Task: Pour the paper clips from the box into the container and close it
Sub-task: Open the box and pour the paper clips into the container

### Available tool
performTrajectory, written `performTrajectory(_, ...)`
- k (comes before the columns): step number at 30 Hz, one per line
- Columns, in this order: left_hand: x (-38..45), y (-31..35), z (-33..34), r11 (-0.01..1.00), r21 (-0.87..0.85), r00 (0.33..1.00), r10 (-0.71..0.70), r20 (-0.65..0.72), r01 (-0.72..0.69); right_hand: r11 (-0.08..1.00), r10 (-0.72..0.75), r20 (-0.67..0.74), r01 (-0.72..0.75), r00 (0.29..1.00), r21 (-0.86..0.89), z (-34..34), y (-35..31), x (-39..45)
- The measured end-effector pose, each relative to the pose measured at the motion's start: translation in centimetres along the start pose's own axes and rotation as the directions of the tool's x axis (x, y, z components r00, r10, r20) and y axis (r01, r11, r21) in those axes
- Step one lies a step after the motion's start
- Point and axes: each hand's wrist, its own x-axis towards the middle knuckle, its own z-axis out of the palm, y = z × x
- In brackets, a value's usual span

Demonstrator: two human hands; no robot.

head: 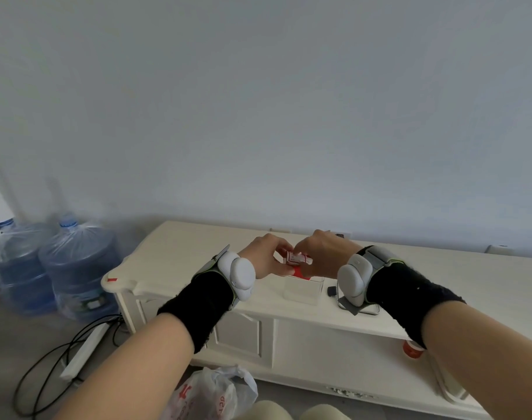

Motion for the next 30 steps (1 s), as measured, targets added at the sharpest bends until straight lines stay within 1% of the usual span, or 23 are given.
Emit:
performTrajectory(2,-0.1,-0.3,0.1,1.000,0.003,1.000,-0.008,0.009,0.008,0.999,-0.035,0.025,0.035,0.999,0.026,0.1,0.1,-0.1)
performTrajectory(4,-0.3,-0.6,0.4,1.000,-0.006,1.000,-0.010,0.009,0.011,0.995,-0.042,0.023,0.040,0.999,0.091,0.1,0.5,-0.1)
performTrajectory(6,-0.6,-1.0,0.7,0.998,-0.066,1.000,-0.014,-0.001,0.014,0.982,-0.003,-0.005,0.004,1.000,0.191,0.1,0.9,-0.2)
performTrajectory(7,-0.7,-1.1,0.8,0.994,-0.108,1.000,-0.018,-0.003,0.017,0.959,0.040,-0.034,-0.029,0.999,0.283,0.3,1.3,-0.2)
performTrajectory(9,-0.9,-1.3,1.1,0.982,-0.189,1.000,-0.006,0.011,0.008,0.859,0.166,-0.095,-0.097,0.982,0.503,1.0,2.0,-0.3)
performTrajectory(10,-1.0,-1.3,1.2,0.976,-0.219,1.000,0.009,0.021,-0.004,0.801,0.228,-0.113,-0.120,0.967,0.586,1.5,2.3,-0.2)
performTrajectory(13,-1.0,-1.2,1.5,0.963,-0.267,0.999,0.044,0.027,-0.035,0.681,0.353,-0.106,-0.178,0.929,0.710,2.7,3.1,0.0)
performTrajectory(16,-1.0,-1.1,1.5,0.962,-0.267,0.998,0.064,0.027,-0.054,0.554,0.395,-0.012,-0.228,0.919,0.800,3.5,3.4,0.1)
performTrajectory(18,-0.9,-1.0,1.5,0.966,-0.251,0.997,0.074,0.032,-0.064,0.421,0.381,0.094,-0.263,0.920,0.868,4.0,3.3,-0.1)
performTrajectory(20,-0.7,-1.0,1.5,0.971,-0.228,0.997,0.073,0.029,-0.065,0.260,0.341,0.193,-0.289,0.920,0.921,4.2,3.3,-0.3)
performTrajectory(21,-0.7,-1.0,1.5,0.974,-0.217,0.997,0.070,0.029,-0.063,0.198,0.317,0.228,-0.299,0.921,0.933,4.2,3.2,-0.5)
performTrajectory(22,-0.6,-1.0,1.7,0.977,-0.207,0.997,0.067,0.030,-0.059,0.161,0.297,0.251,-0.307,0.921,0.938,4.2,3.3,-0.7)
performTrajectory(25,-0.5,-1.1,2.0,0.980,-0.197,0.999,0.046,0.026,-0.040,0.135,0.258,0.294,-0.335,0.921,0.932,4.2,3.4,-0.8)
performTrajectory(30,-0.4,-1.2,2.7,0.981,-0.193,1.000,0.009,0.014,-0.006,0.093,0.263,0.347,-0.381,0.900,0.920,4.9,3.3,-0.6)
